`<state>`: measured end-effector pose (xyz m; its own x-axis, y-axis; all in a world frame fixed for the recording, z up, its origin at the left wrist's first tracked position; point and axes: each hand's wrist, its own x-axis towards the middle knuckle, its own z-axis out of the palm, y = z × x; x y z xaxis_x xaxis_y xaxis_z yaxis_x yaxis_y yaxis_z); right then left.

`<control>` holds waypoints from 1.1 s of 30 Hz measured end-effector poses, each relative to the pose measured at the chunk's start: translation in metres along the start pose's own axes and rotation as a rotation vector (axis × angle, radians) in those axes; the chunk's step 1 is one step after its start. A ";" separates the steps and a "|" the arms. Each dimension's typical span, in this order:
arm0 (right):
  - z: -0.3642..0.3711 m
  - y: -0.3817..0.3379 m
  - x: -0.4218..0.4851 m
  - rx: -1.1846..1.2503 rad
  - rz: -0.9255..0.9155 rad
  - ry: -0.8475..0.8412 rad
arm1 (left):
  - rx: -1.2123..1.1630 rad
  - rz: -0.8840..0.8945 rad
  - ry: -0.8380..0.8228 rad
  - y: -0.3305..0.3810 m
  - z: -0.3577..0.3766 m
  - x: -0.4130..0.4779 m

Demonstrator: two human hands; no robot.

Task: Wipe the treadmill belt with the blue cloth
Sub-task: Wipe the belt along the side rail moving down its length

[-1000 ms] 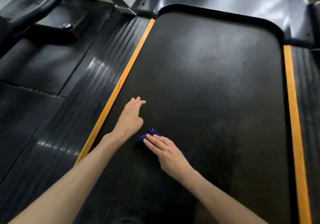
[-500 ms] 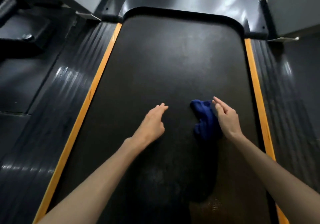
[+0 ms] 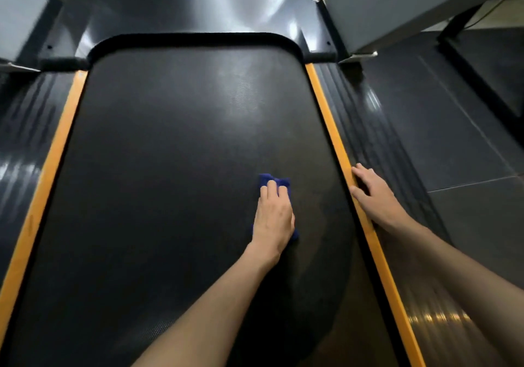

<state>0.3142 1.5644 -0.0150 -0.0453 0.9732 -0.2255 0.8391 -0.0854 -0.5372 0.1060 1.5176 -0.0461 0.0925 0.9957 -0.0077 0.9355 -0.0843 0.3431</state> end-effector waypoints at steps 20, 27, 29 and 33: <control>0.020 0.031 -0.001 -0.266 -0.148 0.230 | 0.078 1.017 -0.212 -0.064 0.002 0.062; 0.020 0.028 0.000 -0.265 -0.135 0.253 | -0.193 0.295 -0.010 -0.069 -0.005 0.111; 0.020 0.028 -0.001 -0.270 -0.124 0.240 | -0.157 0.572 -0.066 -0.057 -0.004 0.090; 0.021 0.030 0.000 -0.279 -0.132 0.242 | 0.069 1.027 -0.252 -0.046 -0.004 0.060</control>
<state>0.3280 1.5572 -0.0479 -0.0616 0.9970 0.0473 0.9514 0.0729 -0.2993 0.0674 1.5809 -0.0587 0.9107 0.4089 0.0582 0.3846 -0.8909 0.2415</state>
